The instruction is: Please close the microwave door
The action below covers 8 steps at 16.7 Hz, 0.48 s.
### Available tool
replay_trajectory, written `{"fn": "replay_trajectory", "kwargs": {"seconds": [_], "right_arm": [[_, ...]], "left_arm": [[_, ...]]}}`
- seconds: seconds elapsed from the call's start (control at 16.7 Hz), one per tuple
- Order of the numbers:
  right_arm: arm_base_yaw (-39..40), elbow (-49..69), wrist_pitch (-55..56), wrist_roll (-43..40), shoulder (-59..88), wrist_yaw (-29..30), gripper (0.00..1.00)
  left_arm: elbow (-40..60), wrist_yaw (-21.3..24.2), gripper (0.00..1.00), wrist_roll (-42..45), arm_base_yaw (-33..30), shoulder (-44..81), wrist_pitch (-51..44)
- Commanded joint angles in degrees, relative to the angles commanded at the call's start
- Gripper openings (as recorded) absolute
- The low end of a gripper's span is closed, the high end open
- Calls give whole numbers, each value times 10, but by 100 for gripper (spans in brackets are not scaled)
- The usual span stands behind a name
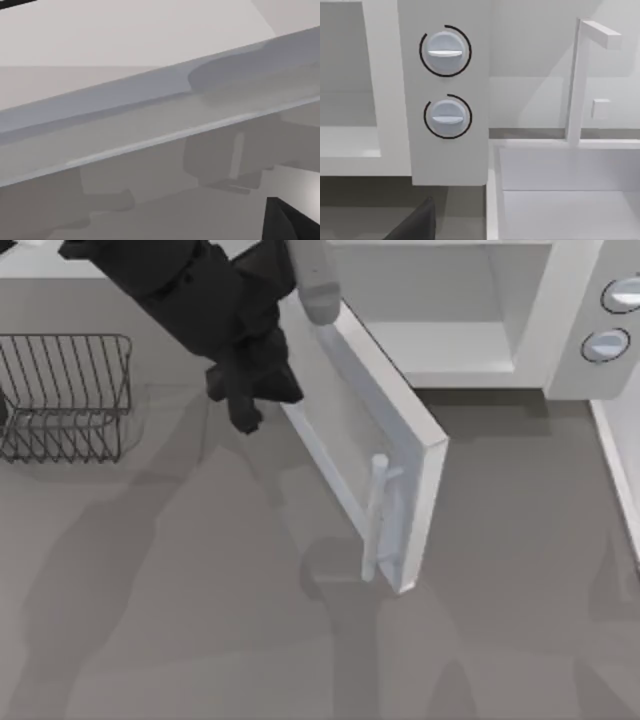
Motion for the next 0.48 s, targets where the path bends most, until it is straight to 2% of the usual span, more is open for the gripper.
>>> {"fn": "replay_trajectory", "kwargs": {"seconds": [0.48], "right_arm": [[0, 0, 0, 0, 0, 0, 100]], "left_arm": [[9, -4, 0, -12, -10, 8, 3]]}}
